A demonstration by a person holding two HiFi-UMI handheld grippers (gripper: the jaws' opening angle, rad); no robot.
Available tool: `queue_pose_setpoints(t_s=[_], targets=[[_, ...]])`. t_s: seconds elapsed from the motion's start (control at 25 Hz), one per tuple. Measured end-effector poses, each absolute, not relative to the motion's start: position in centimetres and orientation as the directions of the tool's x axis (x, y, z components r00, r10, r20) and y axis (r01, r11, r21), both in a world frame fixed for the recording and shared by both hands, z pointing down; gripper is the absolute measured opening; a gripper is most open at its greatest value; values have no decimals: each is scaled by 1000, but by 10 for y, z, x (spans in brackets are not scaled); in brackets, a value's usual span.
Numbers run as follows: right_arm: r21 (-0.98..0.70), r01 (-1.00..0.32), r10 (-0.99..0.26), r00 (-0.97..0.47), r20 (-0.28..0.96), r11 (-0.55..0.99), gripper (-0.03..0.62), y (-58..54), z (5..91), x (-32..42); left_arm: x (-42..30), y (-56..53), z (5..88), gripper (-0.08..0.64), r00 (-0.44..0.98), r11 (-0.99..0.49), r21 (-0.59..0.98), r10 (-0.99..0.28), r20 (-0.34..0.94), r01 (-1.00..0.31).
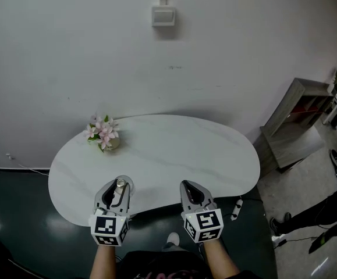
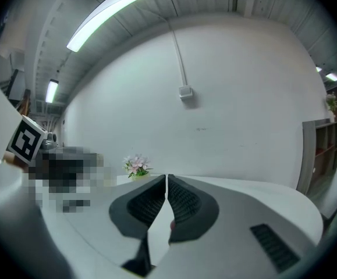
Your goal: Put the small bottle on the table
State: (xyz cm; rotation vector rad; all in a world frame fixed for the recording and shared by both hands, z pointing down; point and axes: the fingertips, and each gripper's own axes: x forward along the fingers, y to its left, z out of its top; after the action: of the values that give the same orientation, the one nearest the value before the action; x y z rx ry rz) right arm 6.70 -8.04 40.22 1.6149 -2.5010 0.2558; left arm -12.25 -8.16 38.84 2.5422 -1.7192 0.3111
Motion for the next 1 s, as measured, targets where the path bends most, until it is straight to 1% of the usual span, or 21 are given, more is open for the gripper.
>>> queue_pose_setpoints(t_s=[0.32, 0.64, 1.0], targets=[[-83, -895, -866, -446, 229, 439, 67, -104, 411, 87, -98, -100, 391, 130, 337, -360, -79, -918, 210, -930], [-94, -884, -857, -468, 217, 459, 67, -116, 411, 93, -90, -110, 390, 130, 325, -350, -90, -922, 210, -933], [-93, -882, -856, -471, 214, 462, 67, -121, 408, 97, -81, -115, 387, 130, 341, -366, -98, -917, 208, -925]])
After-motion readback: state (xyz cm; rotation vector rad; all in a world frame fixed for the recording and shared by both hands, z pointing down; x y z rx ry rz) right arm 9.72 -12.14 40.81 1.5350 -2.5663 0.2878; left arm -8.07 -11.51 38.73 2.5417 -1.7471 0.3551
